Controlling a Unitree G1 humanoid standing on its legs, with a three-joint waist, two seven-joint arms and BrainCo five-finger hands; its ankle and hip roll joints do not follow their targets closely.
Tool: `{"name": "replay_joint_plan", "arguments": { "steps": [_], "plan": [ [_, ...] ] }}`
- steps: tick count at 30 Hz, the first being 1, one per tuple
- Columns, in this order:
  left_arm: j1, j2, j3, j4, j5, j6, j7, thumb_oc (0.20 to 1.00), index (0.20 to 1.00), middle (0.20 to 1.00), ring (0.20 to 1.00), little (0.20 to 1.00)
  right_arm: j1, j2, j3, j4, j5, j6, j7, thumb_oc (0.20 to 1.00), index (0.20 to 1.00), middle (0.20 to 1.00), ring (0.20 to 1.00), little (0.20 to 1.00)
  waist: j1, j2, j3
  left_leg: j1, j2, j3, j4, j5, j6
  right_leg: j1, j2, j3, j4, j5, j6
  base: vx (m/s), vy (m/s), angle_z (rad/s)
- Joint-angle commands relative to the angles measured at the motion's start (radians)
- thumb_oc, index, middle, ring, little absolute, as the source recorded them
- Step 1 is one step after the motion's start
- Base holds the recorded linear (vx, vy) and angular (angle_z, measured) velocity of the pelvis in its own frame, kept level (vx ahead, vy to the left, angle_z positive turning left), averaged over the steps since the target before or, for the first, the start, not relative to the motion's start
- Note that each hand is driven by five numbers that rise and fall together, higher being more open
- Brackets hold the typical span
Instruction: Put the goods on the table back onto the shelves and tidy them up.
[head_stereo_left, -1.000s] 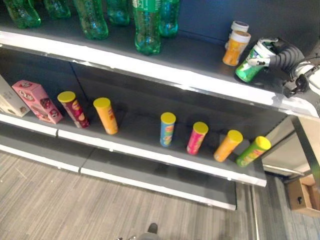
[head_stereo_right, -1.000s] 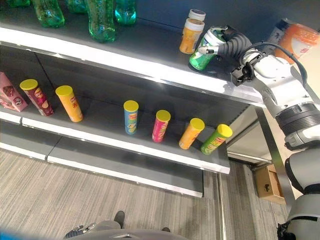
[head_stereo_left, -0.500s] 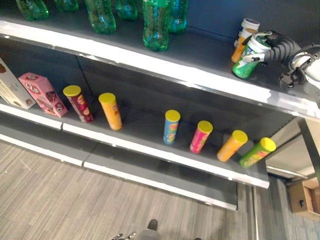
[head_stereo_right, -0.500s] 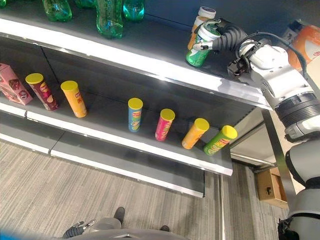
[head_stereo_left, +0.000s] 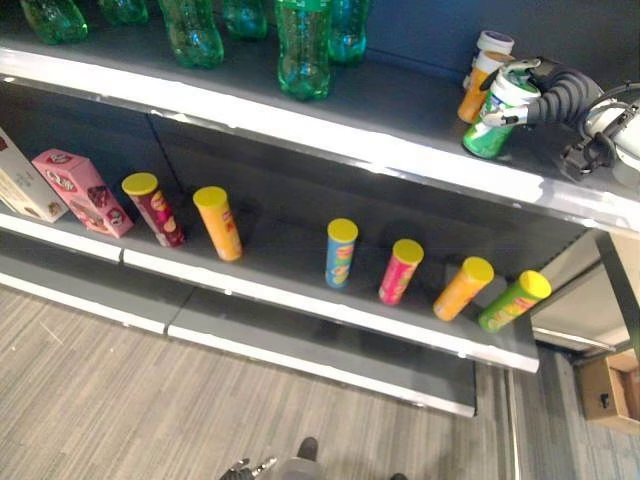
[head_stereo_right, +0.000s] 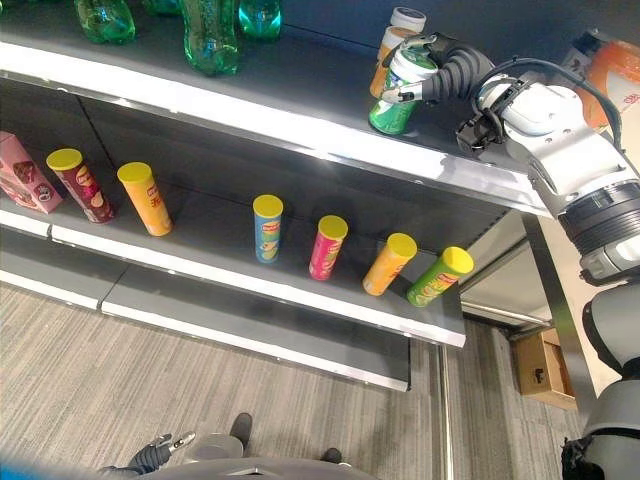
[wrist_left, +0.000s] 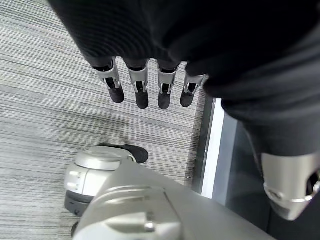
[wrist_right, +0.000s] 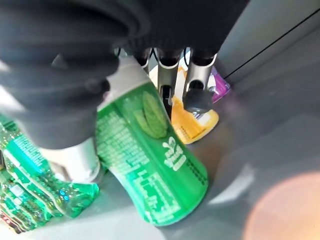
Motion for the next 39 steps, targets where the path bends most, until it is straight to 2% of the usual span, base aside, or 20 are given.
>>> {"name": "replay_joint_plan", "arguments": {
  "steps": [1,3,4,5,11,17,18,20,22,23,24,26,27,29,31,32,34,36,37,39],
  "plan": [
    [-0.022,0.048,-0.028,0.028,-0.003,-0.025,-0.006,1.0,1.0,1.0,1.0,1.0,-0.117,-0.079,0.102,-0.011,-0.007,-0.041,0.002,0.2,0.2,0.2,0.2,0.2,0.015,-0.021,-0.024,0.022,0.075,0.066,0.009,-0.074,-0.077,-0.008,-0.078,0.011,0.075,-0.052,0.058,0.0,0.0,0.0],
    [-0.026,0.048,-0.024,0.039,0.0,-0.025,-0.003,1.0,1.0,1.0,1.0,1.0,-0.115,-0.078,0.103,-0.014,-0.007,-0.042,0.003,0.2,0.2,0.2,0.2,0.2,0.013,-0.023,-0.025,0.024,0.075,0.068,0.01,-0.075,-0.078,-0.006,-0.078,0.012,0.076,-0.052,0.058,0.0,0.0,0.0],
    [-0.027,0.047,-0.017,0.05,-0.001,-0.025,-0.002,1.0,1.0,1.0,1.0,1.0,-0.109,-0.076,0.098,-0.017,-0.01,-0.045,-0.001,0.953,0.953,0.953,0.953,0.953,0.012,-0.024,-0.027,0.027,0.076,0.069,0.01,-0.075,-0.078,-0.006,-0.077,0.015,0.077,-0.053,0.057,0.0,0.0,0.0],
    [-0.027,0.048,-0.016,0.052,-0.001,-0.024,-0.002,1.0,1.0,1.0,1.0,1.0,-0.104,-0.075,0.092,-0.018,-0.009,-0.047,-0.003,1.0,1.0,1.0,1.0,1.0,0.012,-0.024,-0.027,0.028,0.076,0.069,0.01,-0.076,-0.078,-0.005,-0.077,0.015,0.077,-0.054,0.057,0.0,0.0,0.0],
    [-0.028,0.05,-0.006,0.065,0.0,-0.025,0.002,1.0,1.0,1.0,1.0,1.0,-0.103,-0.07,0.068,-0.015,-0.007,-0.053,-0.019,1.0,1.0,1.0,1.0,1.0,0.011,-0.025,-0.029,0.03,0.075,0.072,0.008,-0.077,-0.077,-0.007,-0.076,0.019,0.074,-0.051,0.057,0.0,0.0,0.0],
    [-0.029,0.052,0.018,0.088,-0.005,-0.026,0.017,1.0,1.0,1.0,1.0,1.0,-0.131,-0.108,-0.033,-0.051,0.0,-0.108,-0.107,1.0,1.0,1.0,1.0,1.0,-0.001,-0.025,-0.036,0.037,0.074,0.077,0.007,-0.082,-0.074,-0.002,-0.075,0.027,0.071,-0.049,0.058,0.0,0.002,-0.01],
    [-0.029,0.047,0.027,0.095,-0.006,-0.027,0.026,1.0,1.0,1.0,1.0,1.0,-0.118,-0.117,-0.122,-0.068,0.014,-0.139,-0.16,1.0,1.0,1.0,1.0,1.0,-0.008,-0.021,-0.041,0.041,0.074,0.079,0.007,-0.086,-0.072,0.0,-0.075,0.029,0.069,-0.049,0.06,0.03,0.018,-0.06],
    [-0.033,0.049,0.031,0.1,-0.003,-0.028,0.031,1.0,1.0,1.0,1.0,1.0,-0.094,-0.121,-0.174,-0.083,0.005,-0.153,-0.187,1.0,1.0,1.0,1.0,1.0,-0.009,-0.024,-0.044,0.044,0.074,0.08,0.007,-0.089,-0.071,0.001,-0.075,0.032,0.068,-0.049,0.06,0.02,0.014,-0.05],
    [-0.031,0.036,0.048,0.108,0.003,-0.028,0.039,1.0,1.0,1.0,1.0,1.0,-0.023,-0.129,-0.325,-0.152,-0.003,-0.192,-0.25,1.0,1.0,1.0,1.0,1.0,-0.025,-0.013,-0.053,0.051,0.073,0.085,0.007,-0.097,-0.067,0.001,-0.075,0.04,0.068,-0.049,0.063,0.03,0.031,-0.06],
    [-0.031,0.041,0.047,0.108,0.003,-0.028,0.04,1.0,1.0,1.0,1.0,1.0,-0.004,-0.129,-0.343,-0.16,-0.007,-0.191,-0.252,1.0,1.0,1.0,1.0,1.0,-0.022,-0.018,-0.054,0.051,0.073,0.086,0.008,-0.098,-0.067,0.001,-0.075,0.041,0.068,-0.049,0.063,0.04,0.055,-0.08],
    [-0.033,0.03,0.056,0.116,0.008,-0.025,0.047,1.0,1.0,1.0,1.0,1.0,0.072,-0.125,-0.45,-0.224,-0.025,-0.21,-0.291,1.0,1.0,1.0,1.0,1.0,-0.035,-0.01,-0.058,0.057,0.071,0.091,0.008,-0.105,-0.062,-0.001,-0.076,0.051,0.069,-0.047,0.066,0.02,0.05,-0.08],
    [-0.034,0.029,0.056,0.117,0.013,-0.025,0.049,1.0,1.0,1.0,1.0,1.0,0.125,-0.116,-0.509,-0.262,-0.033,-0.216,-0.304,1.0,1.0,1.0,1.0,1.0,-0.037,-0.011,-0.061,0.06,0.069,0.095,0.008,-0.108,-0.06,-0.003,-0.077,0.056,0.07,-0.047,0.066,0.02,0.046,-0.07],
    [-0.035,0.02,0.06,0.117,0.019,-0.024,0.051,1.0,1.0,1.0,1.0,1.0,0.158,-0.103,-0.549,-0.293,-0.04,-0.226,-0.317,1.0,1.0,1.0,1.0,1.0,-0.047,-0.002,-0.062,0.064,0.066,0.096,0.009,-0.112,-0.057,-0.006,-0.078,0.064,0.071,-0.045,0.068,0.01,0.066,-0.22],
    [-0.04,0.006,0.062,0.11,0.028,-0.019,0.053,1.0,1.0,1.0,1.0,1.0,0.327,-0.031,-0.707,-0.422,-0.079,-0.236,-0.34,1.0,1.0,1.0,1.0,1.0,-0.068,0.012,-0.062,0.075,0.06,0.106,0.012,-0.124,-0.044,-0.021,-0.083,0.093,0.084,-0.042,0.071,0.01,0.122,-0.42],
    [-0.048,-0.013,0.043,0.087,0.063,-0.015,0.052,1.0,1.0,1.0,1.0,1.0,0.569,0.124,-0.877,-0.621,-0.159,-0.227,-0.346,1.0,1.0,1.0,1.0,1.0,-0.103,0.036,-0.059,0.095,0.044,0.13,0.02,-0.147,-0.019,-0.048,-0.09,0.154,0.105,-0.034,0.079,0.0,0.18,-0.44],
    [-0.046,-0.008,0.04,0.087,0.064,-0.015,0.052,1.0,1.0,1.0,1.0,1.0,0.588,0.13,-0.891,-0.635,-0.164,-0.221,-0.348,1.0,1.0,1.0,1.0,1.0,-0.096,0.031,-0.062,0.096,0.044,0.134,0.02,-0.148,-0.018,-0.05,-0.09,0.158,0.106,-0.034,0.079,-0.02,0.184,-0.8],
    [-0.067,-0.025,0.017,0.063,0.115,-0.013,0.043,1.0,1.0,1.0,1.0,1.0,0.788,0.244,-0.973,-0.778,-0.268,-0.197,-0.326,1.0,1.0,1.0,1.0,1.0,-0.156,0.056,-0.043,0.1,0.027,0.162,0.016,-0.155,0.006,-0.104,-0.096,0.226,0.136,-0.015,0.088,-0.06,0.215,-0.88],
    [-0.085,-0.015,-0.001,0.028,0.152,-0.018,0.033,1.0,1.0,1.0,1.0,1.0,0.91,0.22,-1.015,-0.812,-0.361,-0.167,-0.307,1.0,1.0,1.0,1.0,1.0,-0.195,0.062,-0.02,0.095,0.022,0.202,0.009,-0.152,0.017,-0.171,-0.091,0.294,0.164,0.016,0.099,-0.19,0.168,-1.08],
    [-0.106,0.006,-0.014,-0.006,0.156,-0.024,0.033,1.0,1.0,1.0,1.0,1.0,0.929,0.194,-1.017,-0.784,-0.384,-0.158,-0.316,1.0,1.0,1.0,1.0,1.0,-0.231,0.067,0.017,0.086,0.031,0.252,0.01,-0.151,0.023,-0.229,-0.084,0.3,0.189,0.051,0.112,-0.25,0.071,-1.31],
    [-0.11,0.016,-0.017,-0.016,0.165,-0.026,0.032,1.0,1.0,1.0,1.0,1.0,0.947,0.182,-1.032,-0.776,-0.405,-0.156,-0.319,1.0,1.0,1.0,1.0,1.0,-0.242,0.079,0.018,0.081,0.045,0.299,0.008,-0.144,0.022,-0.23,-0.107,0.249,0.187,0.054,0.107,-0.15,0.016,-1.23]
  ]
}}
